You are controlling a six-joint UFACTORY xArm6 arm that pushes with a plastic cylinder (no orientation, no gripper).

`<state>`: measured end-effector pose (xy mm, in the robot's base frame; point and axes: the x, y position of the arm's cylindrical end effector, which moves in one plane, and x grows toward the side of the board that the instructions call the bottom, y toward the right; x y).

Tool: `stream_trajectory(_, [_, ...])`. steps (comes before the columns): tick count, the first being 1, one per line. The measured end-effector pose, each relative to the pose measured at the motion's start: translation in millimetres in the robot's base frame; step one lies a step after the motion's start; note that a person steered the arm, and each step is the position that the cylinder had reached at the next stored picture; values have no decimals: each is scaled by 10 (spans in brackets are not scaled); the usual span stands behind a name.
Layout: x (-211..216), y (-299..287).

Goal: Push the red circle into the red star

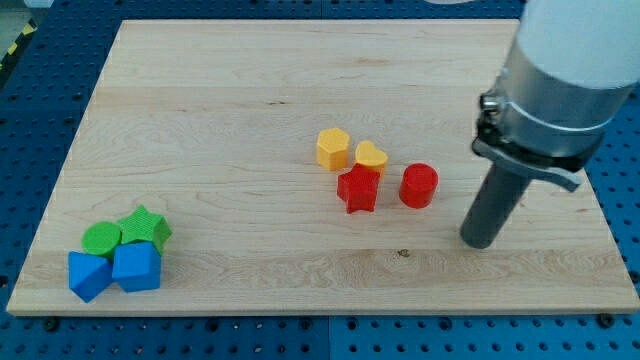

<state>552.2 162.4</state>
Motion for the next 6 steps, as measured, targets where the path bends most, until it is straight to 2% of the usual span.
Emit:
stream_trajectory(1, [-275, 95])
stream_trajectory(3, [-895, -162])
stream_trajectory(5, [-896, -353])
stream_trajectory(6, [-856, -217])
